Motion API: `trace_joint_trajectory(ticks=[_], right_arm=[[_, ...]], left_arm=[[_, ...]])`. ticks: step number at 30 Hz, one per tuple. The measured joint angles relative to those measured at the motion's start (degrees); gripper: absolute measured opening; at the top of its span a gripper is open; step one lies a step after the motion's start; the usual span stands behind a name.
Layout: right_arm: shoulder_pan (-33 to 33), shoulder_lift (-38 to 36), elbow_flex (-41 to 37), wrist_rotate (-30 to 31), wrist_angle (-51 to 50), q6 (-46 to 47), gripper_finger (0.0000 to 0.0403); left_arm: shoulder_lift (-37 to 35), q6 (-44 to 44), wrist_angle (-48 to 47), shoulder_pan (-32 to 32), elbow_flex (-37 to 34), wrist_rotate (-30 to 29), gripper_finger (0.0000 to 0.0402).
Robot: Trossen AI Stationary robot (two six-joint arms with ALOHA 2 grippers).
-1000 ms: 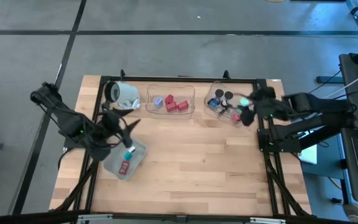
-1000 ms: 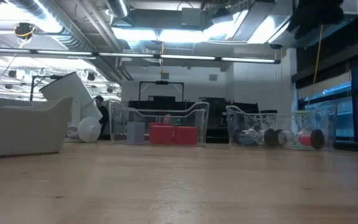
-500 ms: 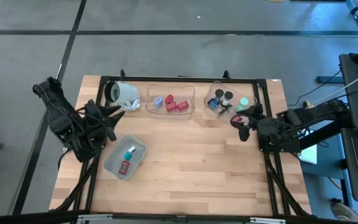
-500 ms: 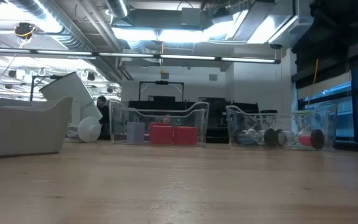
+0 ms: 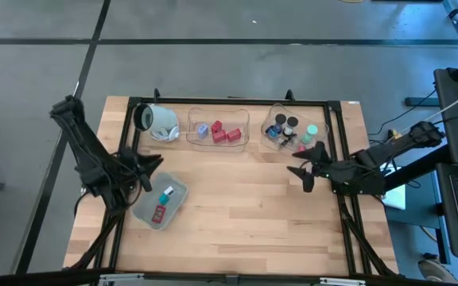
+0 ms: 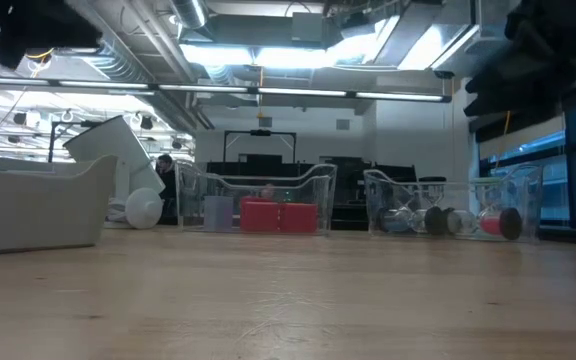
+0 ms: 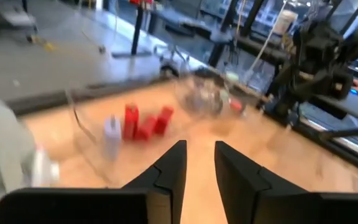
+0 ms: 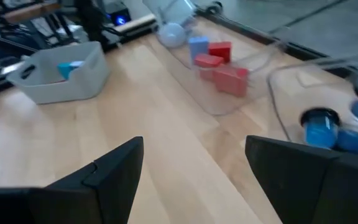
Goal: Pick & Place Office items
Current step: Return to Home Position
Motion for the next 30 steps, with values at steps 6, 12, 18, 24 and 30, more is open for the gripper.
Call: trace_joint_trajectory(ticks=[6, 12, 18, 24, 30], right_arm=[[1.8, 0.0, -2.9, -2.7, 8.0, -6.2, 0.0285], [3.5, 0.0, -7.4, -9.8, 17.4, -9.8, 0.0285], [5.0, 0.0, -11.5, -12.6, 24.3, -12.5, 0.0285], [5.8, 0.0, -13.5, -12.6, 25.9, -14.1, 0.0285], [5.8, 0.0, -13.9, -12.5, 27.2, -17.1, 0.0285]], left_arm=[[0.0, -1.2, 11.4, -2.6, -6.8, 4.1, 0.0056], [0.0, 7.4, 24.4, -4.2, -10.8, 9.7, 0.0027], [0.0, 22.4, 41.8, -4.6, -13.6, 16.8, 0.0003], [0.0, 45.2, 65.0, -4.4, -18.0, 22.9, 0.0002], [-0.1, 63.7, 83.2, 1.8, -23.8, 20.8, 0.0003]])
